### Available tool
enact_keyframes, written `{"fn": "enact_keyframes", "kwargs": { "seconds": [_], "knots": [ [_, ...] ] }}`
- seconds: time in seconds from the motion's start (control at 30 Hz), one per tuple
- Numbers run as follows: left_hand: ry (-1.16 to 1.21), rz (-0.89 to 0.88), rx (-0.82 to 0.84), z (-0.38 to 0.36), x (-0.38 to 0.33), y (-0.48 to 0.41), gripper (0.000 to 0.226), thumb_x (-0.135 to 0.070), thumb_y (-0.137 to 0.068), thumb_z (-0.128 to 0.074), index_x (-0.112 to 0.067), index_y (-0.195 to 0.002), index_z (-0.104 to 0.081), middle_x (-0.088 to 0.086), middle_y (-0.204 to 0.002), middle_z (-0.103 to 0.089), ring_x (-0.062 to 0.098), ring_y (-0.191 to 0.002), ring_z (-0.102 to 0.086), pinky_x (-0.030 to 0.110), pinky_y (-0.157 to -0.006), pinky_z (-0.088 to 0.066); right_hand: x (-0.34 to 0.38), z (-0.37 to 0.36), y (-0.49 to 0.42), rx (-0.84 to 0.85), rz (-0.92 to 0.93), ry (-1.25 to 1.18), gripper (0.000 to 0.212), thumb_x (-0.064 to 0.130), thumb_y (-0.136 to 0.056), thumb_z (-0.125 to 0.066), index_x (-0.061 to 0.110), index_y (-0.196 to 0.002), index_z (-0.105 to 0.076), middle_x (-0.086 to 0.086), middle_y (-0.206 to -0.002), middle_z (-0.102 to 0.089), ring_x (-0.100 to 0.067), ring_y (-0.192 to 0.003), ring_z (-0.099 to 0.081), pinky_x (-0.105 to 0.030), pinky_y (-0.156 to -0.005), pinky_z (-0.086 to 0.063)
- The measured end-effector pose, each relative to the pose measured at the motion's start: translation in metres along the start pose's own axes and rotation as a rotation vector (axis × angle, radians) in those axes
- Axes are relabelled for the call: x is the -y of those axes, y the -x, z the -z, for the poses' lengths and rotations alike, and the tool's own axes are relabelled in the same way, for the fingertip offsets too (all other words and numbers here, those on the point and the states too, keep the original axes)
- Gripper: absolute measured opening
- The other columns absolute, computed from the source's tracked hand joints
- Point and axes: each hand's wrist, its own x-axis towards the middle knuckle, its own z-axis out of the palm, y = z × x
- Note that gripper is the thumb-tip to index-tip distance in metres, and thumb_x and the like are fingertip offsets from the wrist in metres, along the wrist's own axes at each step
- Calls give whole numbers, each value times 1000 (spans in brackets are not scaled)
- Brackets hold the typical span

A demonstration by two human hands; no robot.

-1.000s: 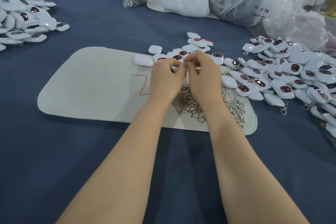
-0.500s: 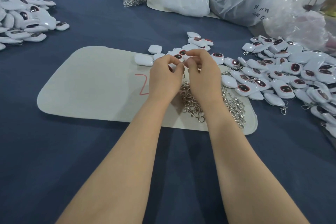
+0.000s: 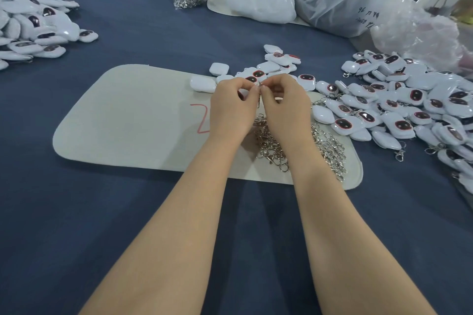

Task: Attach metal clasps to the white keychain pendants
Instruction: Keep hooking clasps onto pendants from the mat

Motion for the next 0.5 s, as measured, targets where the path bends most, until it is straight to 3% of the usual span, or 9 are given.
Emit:
{"fn": "enact_keyframes", "kwargs": {
  "seconds": [0.13,0.37,0.5],
  "knots": [
    [-41,-37,-7,0,0,0,10,-19,-91,-57,-23,-82,-58,0,-95,-61,2,-63,-46,14,-57,-31,0,0,0,6,24,41,10,7,-91,-54,13,-93,-61,8,-87,-59,-6,-80,-52,-8,-70,-39],
    [-72,-8,22,-1,1,0,8,-22,-92,-57,-20,-85,-61,8,-98,-63,6,-65,-44,19,-59,-29,0,-3,1,-27,31,11,13,1,-88,-54,8,-98,-59,12,-82,-55,6,-71,-51,-4,-68,-40],
    [-100,-15,14,-1,1,0,8,-18,-92,-56,-21,-85,-61,7,-100,-62,11,-76,-47,18,-63,-30,1,-2,1,-30,35,11,13,-1,-85,-55,11,-91,-57,9,-81,-55,0,-70,-51,-9,-68,-42]
  ]
}}
